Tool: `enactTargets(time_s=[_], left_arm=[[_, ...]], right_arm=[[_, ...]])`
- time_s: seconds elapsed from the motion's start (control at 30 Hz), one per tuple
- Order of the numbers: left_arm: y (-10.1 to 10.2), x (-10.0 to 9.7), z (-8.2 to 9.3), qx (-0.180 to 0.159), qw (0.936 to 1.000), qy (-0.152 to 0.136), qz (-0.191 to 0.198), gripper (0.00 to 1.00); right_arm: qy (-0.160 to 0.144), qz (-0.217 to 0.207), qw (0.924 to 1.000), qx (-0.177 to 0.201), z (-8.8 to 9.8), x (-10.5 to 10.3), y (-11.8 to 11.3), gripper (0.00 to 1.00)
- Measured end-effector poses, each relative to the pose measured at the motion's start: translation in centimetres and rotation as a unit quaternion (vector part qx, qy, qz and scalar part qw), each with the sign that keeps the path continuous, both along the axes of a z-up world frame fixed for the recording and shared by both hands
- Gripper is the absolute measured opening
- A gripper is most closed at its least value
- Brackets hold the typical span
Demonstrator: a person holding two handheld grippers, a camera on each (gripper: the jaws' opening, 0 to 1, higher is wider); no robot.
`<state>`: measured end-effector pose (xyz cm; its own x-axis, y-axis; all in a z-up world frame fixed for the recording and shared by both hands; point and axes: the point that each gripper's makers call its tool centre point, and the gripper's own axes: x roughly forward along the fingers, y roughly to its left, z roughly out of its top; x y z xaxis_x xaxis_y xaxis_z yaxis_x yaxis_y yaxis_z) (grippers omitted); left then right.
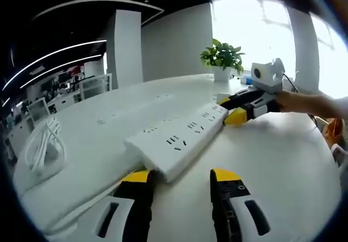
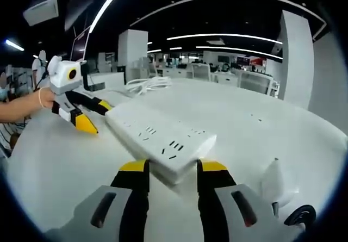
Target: Straighten the power strip on the desk, plug the charger into it
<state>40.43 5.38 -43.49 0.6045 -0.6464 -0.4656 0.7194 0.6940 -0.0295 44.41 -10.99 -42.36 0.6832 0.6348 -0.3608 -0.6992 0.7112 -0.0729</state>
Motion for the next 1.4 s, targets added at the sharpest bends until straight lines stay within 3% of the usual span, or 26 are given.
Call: enactTargets(time_s=[1.2,1.4], left_arm=[[0.1,0.3,-0.1,-0.009,0.9998,-0.019,0.002,0.44],[1.1,0.4,0.0,0.008,0.9993,-0.034,0.013,0.49]], right_arm=[[0.007,-0.014,0.9998,0.007,0.0,0.2,-0.1,0.32],[0.003,-0.026,0.9996,0.004,0.0,-0.1,-1.0,0.39]])
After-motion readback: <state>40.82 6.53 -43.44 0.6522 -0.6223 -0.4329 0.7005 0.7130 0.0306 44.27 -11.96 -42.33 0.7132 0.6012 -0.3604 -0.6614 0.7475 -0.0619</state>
